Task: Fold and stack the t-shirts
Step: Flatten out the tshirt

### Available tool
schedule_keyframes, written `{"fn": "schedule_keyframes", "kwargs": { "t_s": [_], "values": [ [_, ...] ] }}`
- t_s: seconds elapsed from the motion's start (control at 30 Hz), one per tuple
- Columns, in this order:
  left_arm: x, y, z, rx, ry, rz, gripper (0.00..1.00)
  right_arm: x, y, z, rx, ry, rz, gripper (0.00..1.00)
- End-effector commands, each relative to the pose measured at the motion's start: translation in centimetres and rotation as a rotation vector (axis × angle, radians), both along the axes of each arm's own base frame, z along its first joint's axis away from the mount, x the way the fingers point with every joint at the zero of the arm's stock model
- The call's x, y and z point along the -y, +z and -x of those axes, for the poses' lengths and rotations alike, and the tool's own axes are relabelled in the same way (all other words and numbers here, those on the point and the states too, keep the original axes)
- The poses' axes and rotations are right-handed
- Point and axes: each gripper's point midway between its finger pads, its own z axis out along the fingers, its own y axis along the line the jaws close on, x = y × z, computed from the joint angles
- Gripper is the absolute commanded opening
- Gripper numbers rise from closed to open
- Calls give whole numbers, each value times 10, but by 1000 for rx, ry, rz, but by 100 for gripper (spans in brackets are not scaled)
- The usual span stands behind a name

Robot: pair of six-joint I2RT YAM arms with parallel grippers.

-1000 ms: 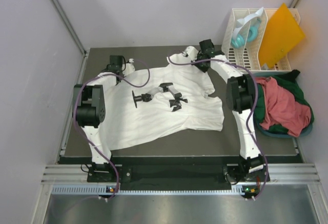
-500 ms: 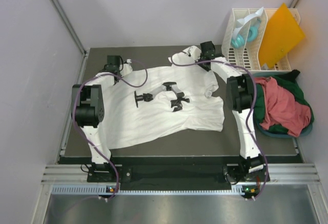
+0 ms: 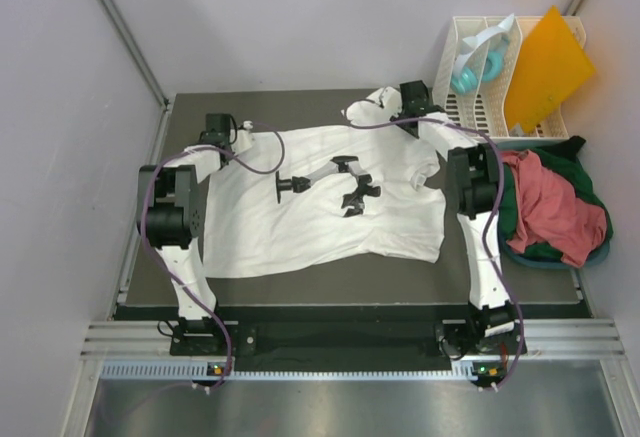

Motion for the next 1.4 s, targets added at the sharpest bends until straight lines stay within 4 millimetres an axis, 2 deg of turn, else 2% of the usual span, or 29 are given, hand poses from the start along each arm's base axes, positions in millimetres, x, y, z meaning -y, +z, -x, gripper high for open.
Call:
{"fn": "schedule_keyframes", "kwargs": {
  "t_s": [0.0,0.03,0.07,0.17,0.27,0.33,0.37,0.4,0.47,0.5,0.53,0.57,0.6,0.63,0.67,0.73,0.77,0.8,0.83,0.87,0.9,0.93,1.0,1.2,1.37],
  "values": [
    [2,46,-14,197,27,60,44,-16,31,17,-13,32,-81,48],
    [-1,53,-18,243,47,51,45,-24,41,18,6,42,-91,50],
    [-3,62,-23,295,62,49,45,-26,58,17,47,39,-104,50],
    [-8,84,-32,411,132,70,46,-37,87,20,105,45,-153,50],
    [-14,110,-40,546,177,79,47,-48,98,30,107,69,-196,50],
    [-10,114,-46,562,174,111,48,-54,92,38,81,93,-205,51],
    [-2,110,-52,553,150,165,48,-56,84,43,56,102,-204,51],
    [5,95,-49,477,135,196,48,-59,79,46,41,115,-199,50],
    [16,86,-59,430,92,252,42,-58,64,48,9,112,-187,46],
    [29,72,-59,366,44,304,39,-60,58,48,-2,113,-185,40],
    [35,66,-64,332,17,329,35,-59,54,49,-13,110,-178,20],
    [42,60,-65,301,-10,352,15,-58,47,46,-21,104,-170,8],
    [60,56,-68,244,-81,422,0,-58,45,45,-26,104,-167,0],
    [65,43,-69,201,-99,452,0,-58,40,45,-38,101,-162,0],
    [62,39,-71,179,-111,485,0,-58,33,44,-47,100,-157,0],
    [80,22,-72,60,-163,568,0,-58,27,42,-55,101,-142,0],
    [83,16,-73,22,-174,581,0,-57,17,43,-71,101,-135,0],
    [85,30,-85,37,-191,590,0,-59,13,43,-78,108,-124,0],
    [90,4,-77,-56,-186,623,0,-57,12,41,-77,103,-120,0],
    [89,1,-80,-68,-187,629,0,-58,5,41,-88,104,-113,0],
    [88,8,-89,-51,-194,628,0,-59,2,41,-92,105,-108,0],
    [88,-5,-88,-80,-189,636,0,-59,3,39,-89,106,-109,0],
    [85,-13,-93,-89,-191,630,0,-60,-4,39,-101,105,-106,0],
    [84,-22,-93,-127,-203,657,0,-57,-15,39,-115,105,-78,0],
    [70,-38,-98,-118,-146,595,0,-59,-20,39,-123,106,-76,0]
  ]
}}
